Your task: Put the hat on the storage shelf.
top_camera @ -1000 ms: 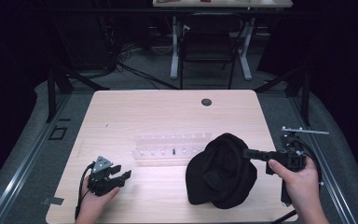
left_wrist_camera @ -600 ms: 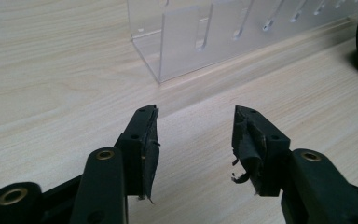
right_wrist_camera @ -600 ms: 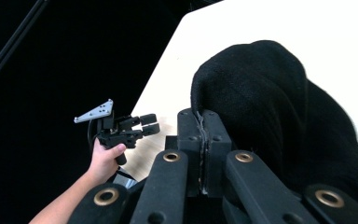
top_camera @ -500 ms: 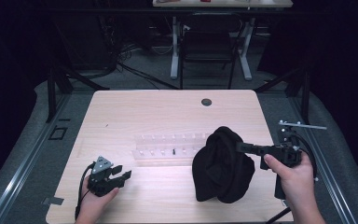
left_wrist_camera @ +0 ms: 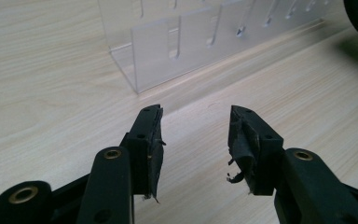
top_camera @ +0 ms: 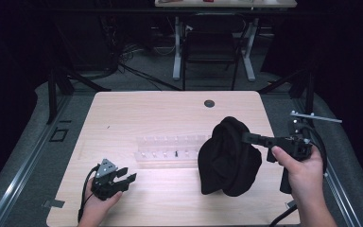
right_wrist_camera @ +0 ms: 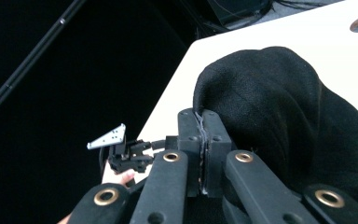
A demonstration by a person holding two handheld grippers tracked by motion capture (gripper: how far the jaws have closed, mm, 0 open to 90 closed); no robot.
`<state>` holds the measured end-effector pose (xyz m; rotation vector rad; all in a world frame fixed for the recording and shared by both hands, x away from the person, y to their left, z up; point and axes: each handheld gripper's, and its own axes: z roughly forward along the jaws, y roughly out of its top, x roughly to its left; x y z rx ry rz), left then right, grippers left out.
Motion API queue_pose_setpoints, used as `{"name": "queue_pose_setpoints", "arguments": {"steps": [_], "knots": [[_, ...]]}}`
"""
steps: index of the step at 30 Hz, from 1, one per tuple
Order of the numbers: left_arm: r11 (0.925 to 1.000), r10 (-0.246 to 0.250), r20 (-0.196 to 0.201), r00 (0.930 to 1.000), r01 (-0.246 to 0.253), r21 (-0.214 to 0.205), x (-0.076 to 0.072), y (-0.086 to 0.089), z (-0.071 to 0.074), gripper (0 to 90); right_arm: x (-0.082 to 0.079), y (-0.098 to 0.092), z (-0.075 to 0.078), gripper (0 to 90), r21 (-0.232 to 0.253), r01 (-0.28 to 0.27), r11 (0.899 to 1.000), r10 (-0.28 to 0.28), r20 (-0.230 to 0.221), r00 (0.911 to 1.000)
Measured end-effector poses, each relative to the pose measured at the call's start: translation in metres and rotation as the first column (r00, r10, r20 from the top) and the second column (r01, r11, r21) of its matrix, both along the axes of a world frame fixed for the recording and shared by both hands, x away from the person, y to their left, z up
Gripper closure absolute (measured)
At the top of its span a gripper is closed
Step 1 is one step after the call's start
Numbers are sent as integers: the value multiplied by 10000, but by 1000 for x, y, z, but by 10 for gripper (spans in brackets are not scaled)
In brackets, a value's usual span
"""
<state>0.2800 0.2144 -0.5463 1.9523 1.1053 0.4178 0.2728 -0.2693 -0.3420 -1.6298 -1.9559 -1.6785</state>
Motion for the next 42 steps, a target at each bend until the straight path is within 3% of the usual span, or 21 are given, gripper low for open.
{"name": "queue_pose_setpoints", "arguments": {"steps": [4,16,30,42], "knots": [[9999,-112,259,9996,113,-41,-2,-4,4,517,4,4,6,889,73,44,10000,-45,128,9999],[9995,-307,513,9982,309,-37,-4,-10,9,526,17,11,17,889,-42,216,9998,-214,342,9992],[9989,-325,514,9981,342,-319,-5,-14,12,529,42,24,24,889,141,363,9992,-370,457,9983],[9983,-328,658,9973,359,-465,-4,-17,18,531,60,43,38,890,-40,459,9989,-455,644,9969]]}}
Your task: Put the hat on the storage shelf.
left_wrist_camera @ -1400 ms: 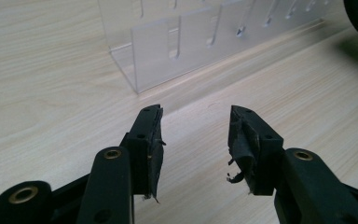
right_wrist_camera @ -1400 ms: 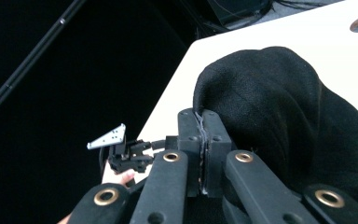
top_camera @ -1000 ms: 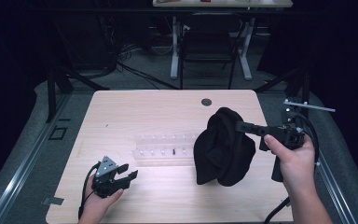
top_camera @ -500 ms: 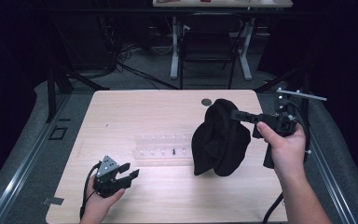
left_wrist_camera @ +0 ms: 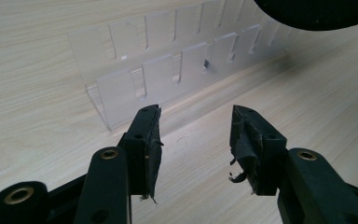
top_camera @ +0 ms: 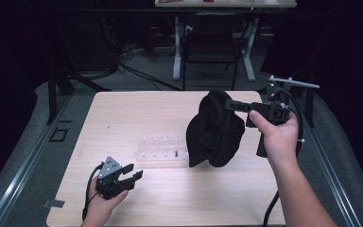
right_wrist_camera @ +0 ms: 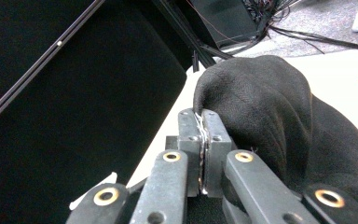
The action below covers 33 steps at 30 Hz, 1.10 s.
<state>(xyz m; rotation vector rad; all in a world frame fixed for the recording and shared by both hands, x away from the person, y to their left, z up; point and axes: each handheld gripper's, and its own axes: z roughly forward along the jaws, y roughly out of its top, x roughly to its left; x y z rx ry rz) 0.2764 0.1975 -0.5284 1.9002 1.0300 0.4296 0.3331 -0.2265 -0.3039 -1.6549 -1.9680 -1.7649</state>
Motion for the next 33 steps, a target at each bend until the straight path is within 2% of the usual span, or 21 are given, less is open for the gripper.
{"name": "queue_pose_setpoints", "arguments": {"steps": [7,13,25,33], "knots": [[10000,-45,97,9999,46,-65,2,-3,4,530,8,8,3,889,-41,100,9999,-99,32,9999],[9997,-249,162,9996,248,62,2,-10,7,530,15,11,3,889,-140,215,9997,-215,36,9998],[9989,-468,289,9985,467,47,9,-25,13,531,28,19,-6,889,-201,453,9988,-454,-65,9989],[9972,-740,442,9963,744,-71,15,-44,21,534,34,22,-9,889,-327,568,9978,-571,-67,9983]]}}
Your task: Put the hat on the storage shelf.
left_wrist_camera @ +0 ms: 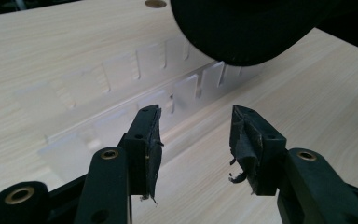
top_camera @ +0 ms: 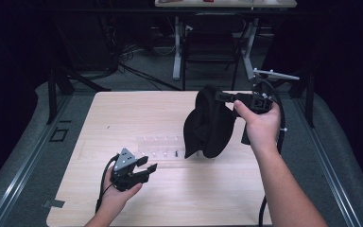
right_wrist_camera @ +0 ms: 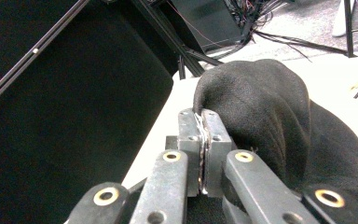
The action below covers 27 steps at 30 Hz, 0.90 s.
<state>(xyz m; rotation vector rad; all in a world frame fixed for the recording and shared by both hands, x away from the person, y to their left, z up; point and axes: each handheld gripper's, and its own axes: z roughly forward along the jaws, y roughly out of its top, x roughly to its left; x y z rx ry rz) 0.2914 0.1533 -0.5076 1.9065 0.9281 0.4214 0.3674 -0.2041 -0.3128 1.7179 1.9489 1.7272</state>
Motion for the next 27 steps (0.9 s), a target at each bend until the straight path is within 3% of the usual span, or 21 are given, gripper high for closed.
{"name": "queue_pose_setpoints", "arguments": {"steps": [10,17,27], "knots": [[9978,-660,278,9974,657,104,11,-42,15,567,-1,2,-1,889,53,26,10000,-26,36,10000],[9909,-1204,347,9921,1180,642,13,-72,14,582,-1,4,-1,888,102,-71,9999,70,71,9999],[9899,-1292,166,9915,1279,604,18,-87,7,614,-3,7,-1,888,104,-67,9999,65,136,9999]]}}
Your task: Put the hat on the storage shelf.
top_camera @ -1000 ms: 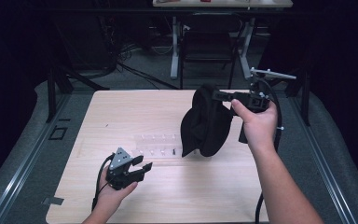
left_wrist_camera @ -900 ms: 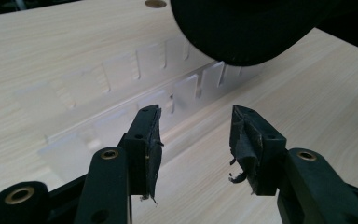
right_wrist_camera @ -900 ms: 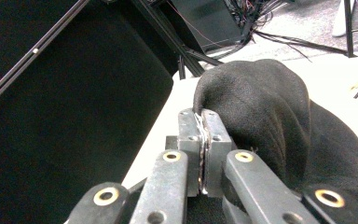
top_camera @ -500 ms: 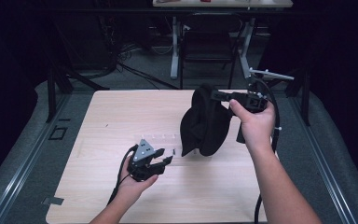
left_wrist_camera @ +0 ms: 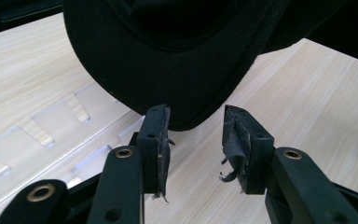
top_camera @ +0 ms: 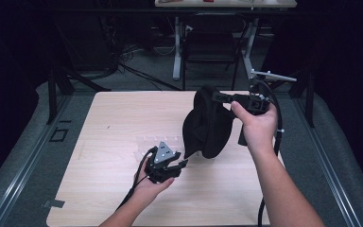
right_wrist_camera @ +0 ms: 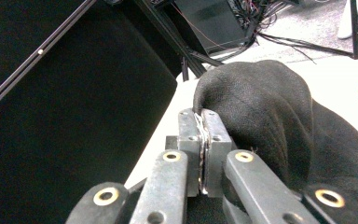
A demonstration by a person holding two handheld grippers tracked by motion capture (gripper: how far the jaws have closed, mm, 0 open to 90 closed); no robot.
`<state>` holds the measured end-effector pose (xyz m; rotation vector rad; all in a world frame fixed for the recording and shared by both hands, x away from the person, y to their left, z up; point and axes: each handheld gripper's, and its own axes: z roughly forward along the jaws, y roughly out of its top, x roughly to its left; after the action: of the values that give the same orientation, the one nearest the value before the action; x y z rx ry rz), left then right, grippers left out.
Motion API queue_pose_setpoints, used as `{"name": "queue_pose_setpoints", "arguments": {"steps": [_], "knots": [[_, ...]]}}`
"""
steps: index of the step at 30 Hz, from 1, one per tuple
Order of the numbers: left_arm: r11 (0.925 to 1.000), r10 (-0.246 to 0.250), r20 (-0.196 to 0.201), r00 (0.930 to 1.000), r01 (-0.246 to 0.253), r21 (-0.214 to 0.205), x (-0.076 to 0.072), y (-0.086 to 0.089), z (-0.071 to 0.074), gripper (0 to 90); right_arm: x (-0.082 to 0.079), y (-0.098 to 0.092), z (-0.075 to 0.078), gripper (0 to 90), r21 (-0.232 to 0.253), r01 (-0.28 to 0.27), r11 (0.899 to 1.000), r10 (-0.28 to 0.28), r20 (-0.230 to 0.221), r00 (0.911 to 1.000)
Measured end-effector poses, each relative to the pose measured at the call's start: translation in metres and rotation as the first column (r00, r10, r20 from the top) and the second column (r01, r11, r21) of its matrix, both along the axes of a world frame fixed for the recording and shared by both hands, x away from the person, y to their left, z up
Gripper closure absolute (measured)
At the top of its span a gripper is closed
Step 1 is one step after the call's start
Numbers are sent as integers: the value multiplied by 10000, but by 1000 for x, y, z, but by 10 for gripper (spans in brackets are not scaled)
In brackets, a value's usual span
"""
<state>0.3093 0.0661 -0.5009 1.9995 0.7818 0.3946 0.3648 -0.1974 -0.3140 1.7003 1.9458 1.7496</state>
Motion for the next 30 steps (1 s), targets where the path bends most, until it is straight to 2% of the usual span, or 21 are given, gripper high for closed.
{"name": "queue_pose_setpoints", "arguments": {"steps": [6,10,17,22,27,30], "knots": [[9999,25,-162,9999,-27,-121,4,-5,-5,654,0,3,0,888,11,-36,10000,36,31,10000],[9999,80,-121,9999,-81,-86,5,-9,-8,681,0,3,0,889,21,-32,10000,32,41,10000],[10000,34,-326,9995,-33,24,10,-12,-13,732,-1,3,0,889,38,9,10000,-9,40,10000],[9999,8,-208,9998,-5,101,11,-11,-13,757,-2,4,0,888,66,-36,10000,36,86,10000],[9998,-2,153,9999,0,185,10,-7,-13,790,-2,5,2,888,132,-58,9999,57,85,9999],[10000,66,127,9999,-66,57,12,-3,-13,812,-2,6,3,888,134,-58,9999,57,95,9999]]}}
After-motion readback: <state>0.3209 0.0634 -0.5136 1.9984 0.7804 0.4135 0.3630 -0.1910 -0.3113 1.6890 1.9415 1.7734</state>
